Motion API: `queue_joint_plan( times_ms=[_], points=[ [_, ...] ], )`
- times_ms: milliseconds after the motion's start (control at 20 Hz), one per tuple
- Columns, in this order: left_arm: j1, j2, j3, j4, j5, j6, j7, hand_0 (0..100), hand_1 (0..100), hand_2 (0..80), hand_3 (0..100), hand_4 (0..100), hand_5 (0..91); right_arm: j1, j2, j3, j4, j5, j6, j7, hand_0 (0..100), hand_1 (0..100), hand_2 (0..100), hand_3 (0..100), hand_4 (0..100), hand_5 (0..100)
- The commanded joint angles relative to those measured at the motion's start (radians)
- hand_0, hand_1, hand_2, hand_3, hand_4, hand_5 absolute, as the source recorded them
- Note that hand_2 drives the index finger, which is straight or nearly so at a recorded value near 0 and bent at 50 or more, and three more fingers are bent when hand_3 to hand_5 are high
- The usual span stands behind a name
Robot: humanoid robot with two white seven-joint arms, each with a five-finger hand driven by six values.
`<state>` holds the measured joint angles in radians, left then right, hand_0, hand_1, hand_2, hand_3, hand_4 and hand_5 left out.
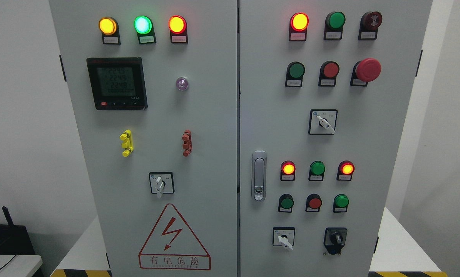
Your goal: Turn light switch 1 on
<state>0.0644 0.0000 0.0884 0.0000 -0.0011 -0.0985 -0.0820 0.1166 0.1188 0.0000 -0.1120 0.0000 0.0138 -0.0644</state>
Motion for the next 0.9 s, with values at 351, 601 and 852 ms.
queue_joint_plan(
  times_ms=[351, 601, 852],
  points=[
    [0.009, 0.026, 0.082, -0.109, -0.031, 0.000, 0.016, 30, 0, 0.0, 0, 0, 0.0, 0.000, -0.001, 0.017, 0.000, -0.025, 0.000, 0.000, 12, 39, 0, 0, 0, 0],
    [0.054, 0.066, 0.191, -0.239, -0.033, 0.000, 0.002, 30, 1, 0.0, 0, 0, 0.0, 0.000, 0.001, 0.017, 0.000, -0.025, 0.000, 0.000, 12, 39, 0, 0, 0, 0],
    [0.095, 0.080, 0.318, -0.377, -0.039, -0.015, -0.013, 31, 6, 0.0, 1, 3, 0.0, 0.000, -0.001, 0.017, 0.000, -0.025, 0.000, 0.000, 12, 39, 0, 0, 0, 0]
  ],
)
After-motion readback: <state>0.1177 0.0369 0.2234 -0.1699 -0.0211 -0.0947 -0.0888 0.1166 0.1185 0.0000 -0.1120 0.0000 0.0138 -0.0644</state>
